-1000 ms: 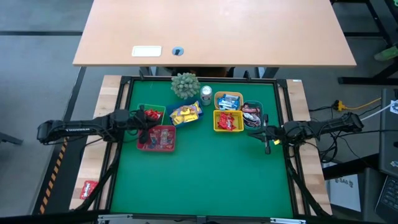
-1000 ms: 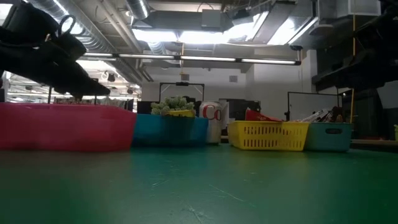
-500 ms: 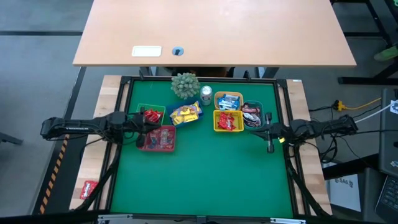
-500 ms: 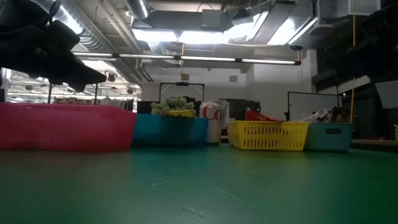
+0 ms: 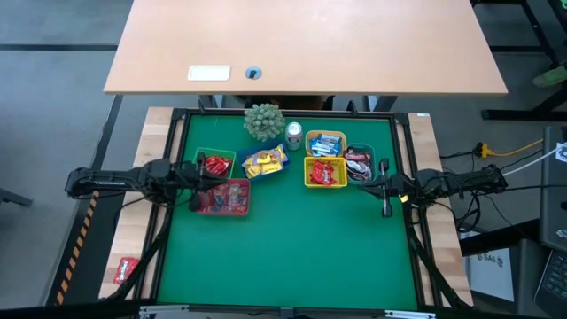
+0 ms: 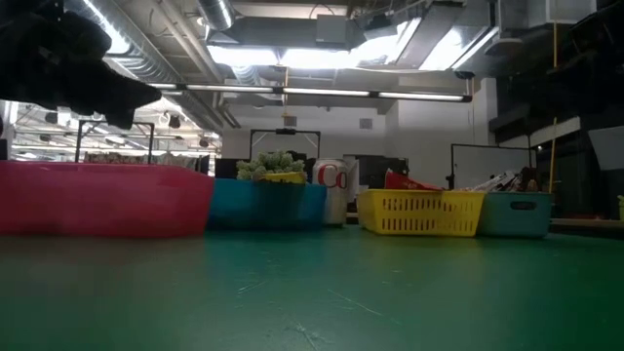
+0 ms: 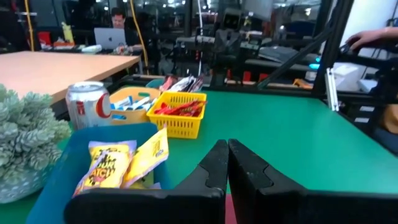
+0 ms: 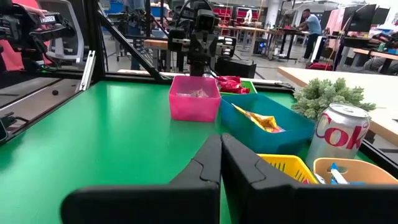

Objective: Sort candy
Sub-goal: Return to Home Position

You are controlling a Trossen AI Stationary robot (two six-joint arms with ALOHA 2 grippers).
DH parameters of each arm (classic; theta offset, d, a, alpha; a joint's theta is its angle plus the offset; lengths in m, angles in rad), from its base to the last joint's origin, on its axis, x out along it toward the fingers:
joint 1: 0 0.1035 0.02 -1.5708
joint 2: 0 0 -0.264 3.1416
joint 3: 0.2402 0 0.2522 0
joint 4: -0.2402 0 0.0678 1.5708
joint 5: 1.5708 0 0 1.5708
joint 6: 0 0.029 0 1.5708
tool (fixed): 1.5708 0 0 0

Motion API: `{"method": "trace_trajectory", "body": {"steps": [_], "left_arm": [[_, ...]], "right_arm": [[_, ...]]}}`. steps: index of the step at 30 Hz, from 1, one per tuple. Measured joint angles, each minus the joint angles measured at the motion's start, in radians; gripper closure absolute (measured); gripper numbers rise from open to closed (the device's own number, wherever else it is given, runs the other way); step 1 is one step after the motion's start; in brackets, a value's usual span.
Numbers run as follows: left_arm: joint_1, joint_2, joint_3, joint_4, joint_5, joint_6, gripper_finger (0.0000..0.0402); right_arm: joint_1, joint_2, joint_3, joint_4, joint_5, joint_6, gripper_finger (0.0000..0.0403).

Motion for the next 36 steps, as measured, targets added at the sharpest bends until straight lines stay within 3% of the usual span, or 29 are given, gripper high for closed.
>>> {"method": "trace_trajectory", "body": {"steps": [14,36], "left_arm": [[-0.043,-0.075,0.0,0.0,0.0,0.0,0.0401],[-0.055,-0.074,0.0,0.0,0.0,0.0,0.0401]], "right_arm": [[0.0,0.0,0.0,0.0,0.0,0.0,0.0398],[0.0,0.0,0.0,0.0,0.0,0.0,0.0398]]}}
